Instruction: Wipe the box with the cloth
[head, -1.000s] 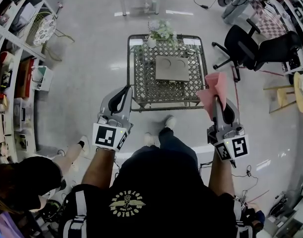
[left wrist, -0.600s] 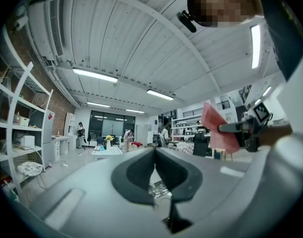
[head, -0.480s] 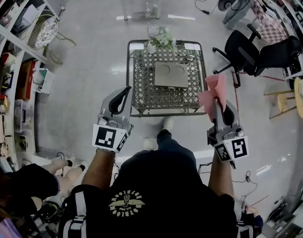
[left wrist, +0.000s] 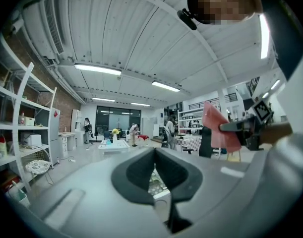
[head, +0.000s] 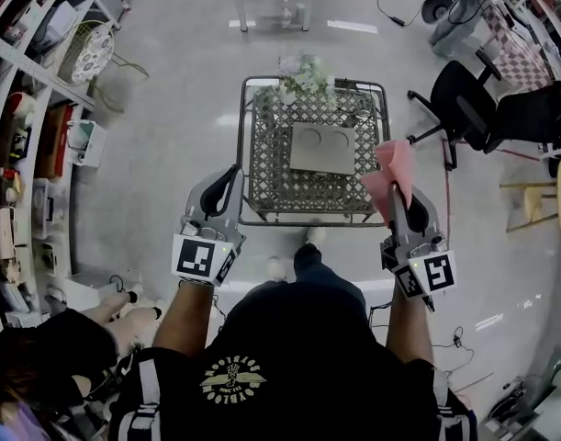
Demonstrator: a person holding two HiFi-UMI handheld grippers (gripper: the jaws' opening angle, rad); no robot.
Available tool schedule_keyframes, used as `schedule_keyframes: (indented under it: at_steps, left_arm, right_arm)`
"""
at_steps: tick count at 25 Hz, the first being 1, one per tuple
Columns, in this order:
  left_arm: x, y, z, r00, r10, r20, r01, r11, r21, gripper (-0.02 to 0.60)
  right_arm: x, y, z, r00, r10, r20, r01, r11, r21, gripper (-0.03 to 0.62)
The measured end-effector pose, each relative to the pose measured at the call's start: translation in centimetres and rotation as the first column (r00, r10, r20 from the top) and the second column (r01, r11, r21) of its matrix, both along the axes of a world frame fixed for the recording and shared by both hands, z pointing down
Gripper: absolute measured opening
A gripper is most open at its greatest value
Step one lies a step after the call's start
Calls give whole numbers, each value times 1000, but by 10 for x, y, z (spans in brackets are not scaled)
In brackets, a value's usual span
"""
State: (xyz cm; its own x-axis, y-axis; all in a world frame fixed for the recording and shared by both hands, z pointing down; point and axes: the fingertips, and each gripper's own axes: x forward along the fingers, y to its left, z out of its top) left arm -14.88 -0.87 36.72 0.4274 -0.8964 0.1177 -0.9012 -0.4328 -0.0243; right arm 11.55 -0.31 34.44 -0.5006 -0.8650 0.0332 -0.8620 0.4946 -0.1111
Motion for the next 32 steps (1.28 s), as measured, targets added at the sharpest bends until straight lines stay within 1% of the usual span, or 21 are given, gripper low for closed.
schedule_keyframes:
  at_steps: [2,6,11,17,20,22,25,29,31,32]
  left_arm:
    - [4,-12,4,1000,-4,14,5,1000,-15,0]
    - [13,-38,7,1000,-14,6,14,1000,-12,0]
    - [25,-66,16,997,-61,40,64,996,-66,0]
    - [31,-96,17,994,-105,43,107,993,-48,0]
    - [30,-106,18,992,-127,13,127,992,1,0]
    - [30,-109,25,991,-136,12,137,991,-9,0]
    - [25,-112,36,989,-146,29,147,987,-60,0]
    - [11,-126,37,990,-140,7,140,990,-29,0]
    - [1,-132,38,992,-124,7,124,992,-32,0]
    - [-3,-135,41,994,-112,10,113,993,-45,0]
  right_arm:
    - [0,-15,6,1000,-14,8,14,1000,-16,17]
    - [3,-41,12,998,-57,-5,57,998,-7,15]
    - [11,-77,26,995,-102,-18,101,994,-38,17]
    - [12,-120,37,985,-174,-18,172,984,-53,17]
    - [4,-137,51,973,-227,-33,224,972,-75,15]
    - [-3,-145,60,966,-258,-34,254,962,-97,15]
    - [-15,-152,67,958,-284,-26,280,953,-116,15]
    - [-37,-162,75,956,-293,-19,288,947,-142,15]
    - [-52,-166,75,957,-290,-29,283,949,-139,17]
    - [-58,-168,74,959,-282,-34,275,952,-135,15]
